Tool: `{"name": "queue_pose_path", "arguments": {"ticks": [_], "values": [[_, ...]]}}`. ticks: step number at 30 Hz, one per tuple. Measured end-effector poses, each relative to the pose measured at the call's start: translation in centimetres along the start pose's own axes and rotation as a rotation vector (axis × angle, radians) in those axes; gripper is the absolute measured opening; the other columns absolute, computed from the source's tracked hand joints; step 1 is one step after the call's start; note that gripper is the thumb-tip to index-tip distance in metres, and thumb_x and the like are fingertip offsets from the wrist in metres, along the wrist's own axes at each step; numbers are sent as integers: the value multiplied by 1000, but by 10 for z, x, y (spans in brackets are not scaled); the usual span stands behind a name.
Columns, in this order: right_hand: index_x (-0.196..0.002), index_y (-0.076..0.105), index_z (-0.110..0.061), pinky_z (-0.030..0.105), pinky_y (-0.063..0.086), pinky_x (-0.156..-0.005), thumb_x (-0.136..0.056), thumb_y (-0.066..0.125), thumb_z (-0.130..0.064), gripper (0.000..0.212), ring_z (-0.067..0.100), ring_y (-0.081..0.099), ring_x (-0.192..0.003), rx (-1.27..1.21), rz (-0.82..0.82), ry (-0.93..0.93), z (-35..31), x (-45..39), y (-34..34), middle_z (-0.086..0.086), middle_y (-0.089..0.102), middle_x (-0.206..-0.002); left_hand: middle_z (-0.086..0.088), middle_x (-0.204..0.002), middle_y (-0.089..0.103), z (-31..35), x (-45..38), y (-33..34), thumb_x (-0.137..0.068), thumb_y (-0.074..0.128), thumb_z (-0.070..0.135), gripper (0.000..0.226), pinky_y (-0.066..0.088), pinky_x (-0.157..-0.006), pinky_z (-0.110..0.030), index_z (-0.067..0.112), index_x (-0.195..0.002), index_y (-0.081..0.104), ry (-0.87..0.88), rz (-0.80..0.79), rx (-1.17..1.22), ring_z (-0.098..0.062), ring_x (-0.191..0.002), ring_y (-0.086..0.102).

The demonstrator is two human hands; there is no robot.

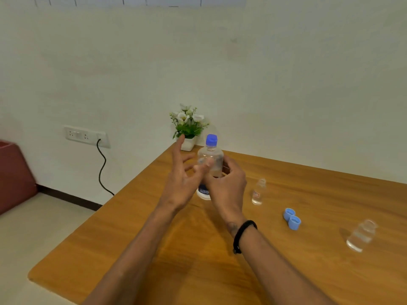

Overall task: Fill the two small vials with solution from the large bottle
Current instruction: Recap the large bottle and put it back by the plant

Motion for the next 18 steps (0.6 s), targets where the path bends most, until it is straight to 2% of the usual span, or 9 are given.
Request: {"name": "queue_pose_path", "arguments": {"ticks": [3,5,6,8,11,15,18], "values": [[-105,71,-32,27,63,-81,-77,95,-31,36,3,72,-89,33,36,65,19,-21,21,-14,76,-96,2,-140,62,-59,-9,4,-86,42,89,75,55,-107,-46,48,-149,38,-229,69,88,-15,-126,63],[-105,70,-30,27,61,-86,-75,95,-27,40,4,71,-94,69,71,106,34,-40,31,-15,74,-99,0,-117,69,-76,-20,6,-98,31,77,44,57,-101,-51,48,-116,59,-246,128,9,-23,-115,67],[-105,68,-29,27,60,-87,-74,95,-27,41,7,71,-97,80,88,117,41,-51,36,-15,73,-100,1,-108,70,-79,-25,5,-105,30,67,33,58,-97,-52,50,-102,59,-239,178,-19,-23,-109,68],[-109,67,-27,28,58,-89,-72,95,-28,47,15,69,-102,104,125,143,54,-72,45,-11,71,-104,1,-99,70,-84,-39,4,-110,31,54,32,59,-93,-54,47,-92,57,-218,252,-42,-23,-102,69],[-120,69,-16,26,53,-85,-71,96,-25,57,19,69,-103,107,173,204,70,-103,56,-4,71,-109,-7,-94,71,-92,-57,4,-110,37,47,33,59,-85,-57,45,-82,52,-178,300,-91,-27,-94,70],[-126,66,-11,24,51,-86,-74,95,-19,61,19,65,-103,112,189,230,88,-143,66,1,68,-116,-3,-86,73,-102,-69,10,-110,36,50,35,61,-82,-53,42,-82,56,-156,286,-131,-21,-85,71],[-130,63,-12,31,56,-96,-75,95,-21,64,23,67,-112,154,156,238,102,-169,75,3,68,-120,2,-79,75,-107,-73,12,-110,34,52,49,61,-81,-48,27,-88,71,-193,269,-125,-16,-77,72]]}}
Point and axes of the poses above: each hand's wrist, its own x-axis away from the middle knuckle, its own y-axis out of the palm, z = x × y, the point moved 7 cm from there along -x, towards the middle knuckle
